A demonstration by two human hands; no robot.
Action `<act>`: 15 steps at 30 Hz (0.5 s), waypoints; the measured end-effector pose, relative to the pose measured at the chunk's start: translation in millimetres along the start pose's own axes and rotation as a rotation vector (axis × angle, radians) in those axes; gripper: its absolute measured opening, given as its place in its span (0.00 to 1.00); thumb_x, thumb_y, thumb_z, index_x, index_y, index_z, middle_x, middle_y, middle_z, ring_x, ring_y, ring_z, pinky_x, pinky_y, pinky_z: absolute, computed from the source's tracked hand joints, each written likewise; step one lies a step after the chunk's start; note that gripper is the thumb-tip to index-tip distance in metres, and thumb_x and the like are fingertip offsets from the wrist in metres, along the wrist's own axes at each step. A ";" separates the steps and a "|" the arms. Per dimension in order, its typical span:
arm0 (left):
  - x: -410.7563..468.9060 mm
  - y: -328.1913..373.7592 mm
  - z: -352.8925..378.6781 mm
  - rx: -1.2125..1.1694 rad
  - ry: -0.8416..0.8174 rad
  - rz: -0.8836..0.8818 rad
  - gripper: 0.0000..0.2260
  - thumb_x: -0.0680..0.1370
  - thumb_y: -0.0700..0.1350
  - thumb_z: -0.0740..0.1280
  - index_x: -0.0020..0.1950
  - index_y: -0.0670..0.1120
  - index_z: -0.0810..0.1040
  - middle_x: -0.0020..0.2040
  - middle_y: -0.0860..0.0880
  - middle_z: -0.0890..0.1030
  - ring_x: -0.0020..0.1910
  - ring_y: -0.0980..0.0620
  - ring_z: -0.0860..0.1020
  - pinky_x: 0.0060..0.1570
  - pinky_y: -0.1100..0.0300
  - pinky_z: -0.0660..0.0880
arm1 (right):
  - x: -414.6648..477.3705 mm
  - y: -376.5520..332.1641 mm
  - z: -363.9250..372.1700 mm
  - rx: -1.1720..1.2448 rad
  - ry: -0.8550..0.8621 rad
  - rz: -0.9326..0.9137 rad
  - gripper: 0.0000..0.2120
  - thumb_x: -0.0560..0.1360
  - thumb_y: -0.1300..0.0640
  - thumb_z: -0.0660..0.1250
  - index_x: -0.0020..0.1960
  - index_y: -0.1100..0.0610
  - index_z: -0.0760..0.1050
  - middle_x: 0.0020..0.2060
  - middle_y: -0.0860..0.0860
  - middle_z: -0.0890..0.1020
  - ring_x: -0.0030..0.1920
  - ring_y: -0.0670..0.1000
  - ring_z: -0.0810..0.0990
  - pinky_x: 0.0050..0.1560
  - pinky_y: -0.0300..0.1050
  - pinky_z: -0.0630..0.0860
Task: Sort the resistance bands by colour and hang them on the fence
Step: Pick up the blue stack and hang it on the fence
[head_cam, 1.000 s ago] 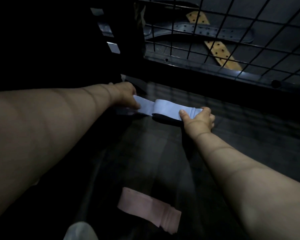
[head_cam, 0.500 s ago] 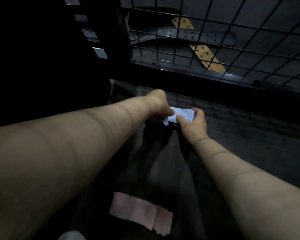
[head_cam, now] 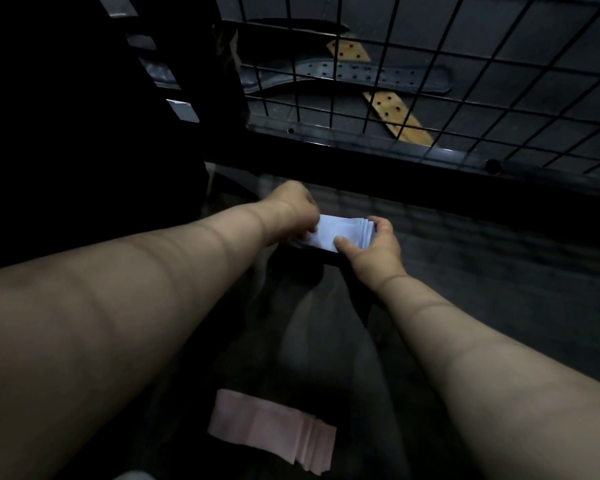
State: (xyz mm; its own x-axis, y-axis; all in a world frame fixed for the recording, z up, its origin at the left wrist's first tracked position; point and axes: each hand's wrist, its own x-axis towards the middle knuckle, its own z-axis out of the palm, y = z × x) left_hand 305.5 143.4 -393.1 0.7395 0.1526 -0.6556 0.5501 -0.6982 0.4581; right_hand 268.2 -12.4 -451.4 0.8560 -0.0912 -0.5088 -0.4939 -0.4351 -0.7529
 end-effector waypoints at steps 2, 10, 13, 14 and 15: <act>0.5 -12.9 -5.5 0.178 0.169 0.094 0.20 0.73 0.40 0.66 0.65 0.50 0.78 0.65 0.45 0.75 0.64 0.44 0.74 0.64 0.54 0.73 | 3.9 0.2 -1.6 -0.009 -0.008 0.005 0.35 0.71 0.53 0.76 0.72 0.55 0.64 0.67 0.56 0.71 0.65 0.55 0.74 0.64 0.42 0.68; 6.7 -58.3 -8.4 0.331 0.031 0.423 0.29 0.66 0.44 0.78 0.65 0.51 0.73 0.64 0.49 0.71 0.63 0.48 0.70 0.65 0.57 0.69 | 10.2 -1.5 -6.0 0.125 -0.089 0.063 0.32 0.63 0.62 0.81 0.64 0.56 0.73 0.57 0.56 0.79 0.51 0.54 0.82 0.53 0.52 0.82; 1.5 -69.4 -1.8 0.281 0.079 0.489 0.26 0.65 0.46 0.79 0.59 0.50 0.72 0.58 0.51 0.65 0.59 0.51 0.69 0.62 0.60 0.69 | 4.0 0.0 -7.3 0.051 -0.120 -0.018 0.25 0.55 0.57 0.81 0.48 0.46 0.76 0.55 0.58 0.79 0.48 0.54 0.83 0.47 0.51 0.84; -0.2 -72.6 -0.1 0.264 0.104 0.517 0.23 0.67 0.46 0.78 0.57 0.49 0.71 0.58 0.51 0.65 0.59 0.50 0.70 0.62 0.61 0.69 | 2.8 3.4 -7.8 0.026 -0.121 -0.061 0.25 0.54 0.55 0.81 0.47 0.46 0.75 0.55 0.57 0.78 0.47 0.52 0.82 0.48 0.47 0.83; -2.4 -75.9 0.7 0.266 0.133 0.548 0.19 0.69 0.46 0.76 0.55 0.48 0.71 0.57 0.50 0.65 0.59 0.50 0.71 0.62 0.62 0.68 | 0.4 6.9 -8.6 0.002 -0.121 -0.101 0.25 0.55 0.57 0.81 0.47 0.47 0.73 0.54 0.55 0.78 0.46 0.49 0.80 0.48 0.40 0.82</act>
State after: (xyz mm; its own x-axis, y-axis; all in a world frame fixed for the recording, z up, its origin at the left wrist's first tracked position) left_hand 261.7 195.5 -426.7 0.9384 -0.2032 -0.2793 -0.0257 -0.8474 0.5303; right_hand 266.4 -23.2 -453.2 0.8767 0.0610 -0.4771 -0.4070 -0.4344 -0.8035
